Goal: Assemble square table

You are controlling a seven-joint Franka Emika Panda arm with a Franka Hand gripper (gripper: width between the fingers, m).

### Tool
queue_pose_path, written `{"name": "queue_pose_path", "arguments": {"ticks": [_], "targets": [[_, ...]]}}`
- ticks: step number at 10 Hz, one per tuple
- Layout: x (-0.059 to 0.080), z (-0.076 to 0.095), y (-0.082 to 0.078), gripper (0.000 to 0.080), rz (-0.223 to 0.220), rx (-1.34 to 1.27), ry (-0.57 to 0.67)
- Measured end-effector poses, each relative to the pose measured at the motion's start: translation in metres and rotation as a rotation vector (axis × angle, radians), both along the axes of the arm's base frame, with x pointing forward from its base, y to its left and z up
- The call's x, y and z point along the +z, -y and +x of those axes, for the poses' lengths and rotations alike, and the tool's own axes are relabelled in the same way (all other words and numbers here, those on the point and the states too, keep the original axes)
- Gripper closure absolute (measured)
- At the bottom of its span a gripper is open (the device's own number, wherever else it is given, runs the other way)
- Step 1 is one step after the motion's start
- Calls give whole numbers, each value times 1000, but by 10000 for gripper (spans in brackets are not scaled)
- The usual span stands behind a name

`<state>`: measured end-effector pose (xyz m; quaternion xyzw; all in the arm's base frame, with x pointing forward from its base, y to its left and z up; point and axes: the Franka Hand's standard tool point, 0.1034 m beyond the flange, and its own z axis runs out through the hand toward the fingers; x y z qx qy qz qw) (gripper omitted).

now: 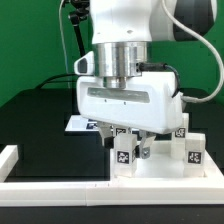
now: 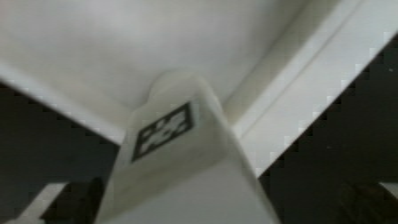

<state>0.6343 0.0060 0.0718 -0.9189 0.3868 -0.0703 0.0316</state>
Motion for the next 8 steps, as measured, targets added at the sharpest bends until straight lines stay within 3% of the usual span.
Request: {"name": "queue_pose_path", "arguments": {"ticks": [2,5,7,8], "targets": [[-1,-1,-4,151,-71,316,-13],[-2,-1,-4,178,-74,339,-14],[-3,-2,-1,508,-76,329,-17],[-3,-3,1,508,-57,199,-16]]}}
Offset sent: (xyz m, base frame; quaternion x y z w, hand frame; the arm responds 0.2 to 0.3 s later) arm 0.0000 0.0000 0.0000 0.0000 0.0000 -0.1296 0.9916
